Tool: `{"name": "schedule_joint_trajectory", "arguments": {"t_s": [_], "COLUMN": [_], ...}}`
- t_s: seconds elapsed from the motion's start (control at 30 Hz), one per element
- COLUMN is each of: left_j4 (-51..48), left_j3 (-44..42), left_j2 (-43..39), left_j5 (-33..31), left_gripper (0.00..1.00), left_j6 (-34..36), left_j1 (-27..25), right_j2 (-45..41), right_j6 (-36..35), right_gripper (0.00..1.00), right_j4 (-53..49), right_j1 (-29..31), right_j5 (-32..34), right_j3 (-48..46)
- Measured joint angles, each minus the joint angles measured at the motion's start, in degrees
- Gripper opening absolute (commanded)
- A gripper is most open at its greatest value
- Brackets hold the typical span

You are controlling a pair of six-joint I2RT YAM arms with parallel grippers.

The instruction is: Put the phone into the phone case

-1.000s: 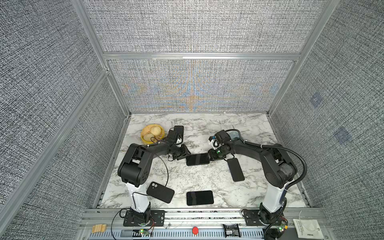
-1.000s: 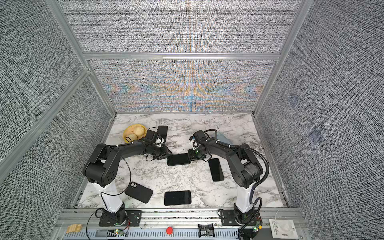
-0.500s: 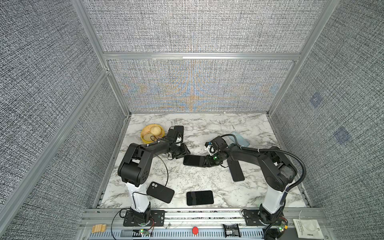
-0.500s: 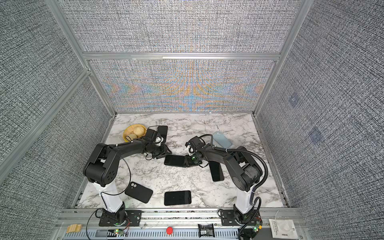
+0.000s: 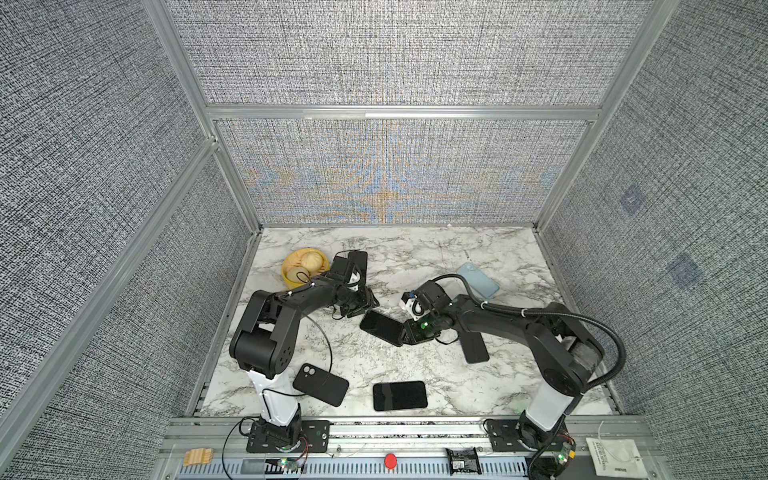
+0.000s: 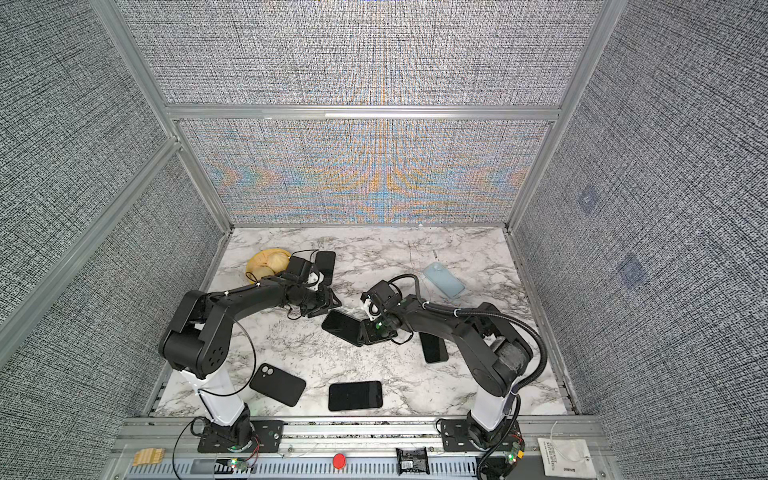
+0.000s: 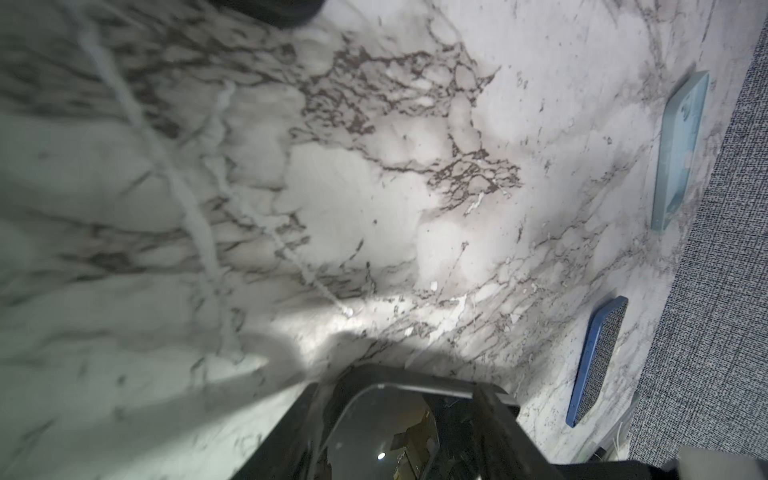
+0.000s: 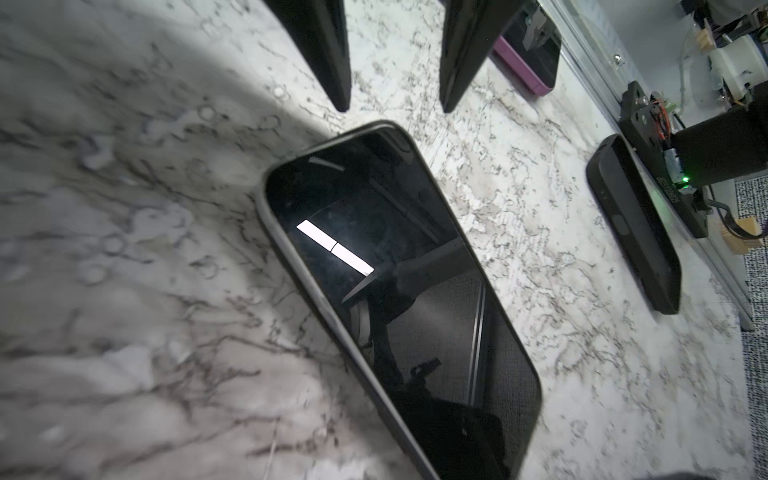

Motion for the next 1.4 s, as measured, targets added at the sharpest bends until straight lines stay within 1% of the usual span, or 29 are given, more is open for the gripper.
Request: {"name": "schedule_joint_trajectory", "arguments": {"t_s": [0.1,0.2,0.3,0.63,1.0,1.23,1.3,1.4], "left_j4": [-2.97,-6.62,-8.72,-10.03,-9.2,-7.23,-6.73,-6.56], "left_j3": [-0.98,-1.68,-1.75,-1.36,-1.44,-3.3,-3.54,-3.58], "left_j2": [-2.14,-3.74,-3.89,-2.32,-0.83,-0.87,-0.92,-0.92], "left_j5": [-1.03,-1.18,-1.16,0.13,0.87,1.44,1.64,1.64], "left_gripper": [0.58,0.57,0.56,0.54,0.52,0.51,0.5,0.5], "left_j6": [1.07,2.01,2.97,4.04,4.02,3.74,3.26,2.95], "left_j1": [0.15,0.07,0.09,0.07,0.07,0.11,0.17,0.17], "right_j2": [-0.76,0.37,2.14,6.54,7.89,8.28,8.28,8.31], "right_j6": [-2.82,-5.29,-6.91,-8.04,-7.28,-6.49,-6.21,-5.88], "right_gripper": [0.37,0.34,0.32,0.26,0.22,0.18,0.15,0.13], "right_j4": [-2.56,-4.74,-5.33,-5.25,-4.39,-4.09,-3.93,-3.91], "right_j1": [-0.66,-1.57,-2.12,-2.58,-2.62,-2.6,-2.6,-2.62], "right_j5": [3.3,5.77,6.82,5.29,4.07,3.93,3.91,4.04], "right_j3": [1.62,3.54,5.42,7.52,7.5,7.17,7.08,7.08]}}
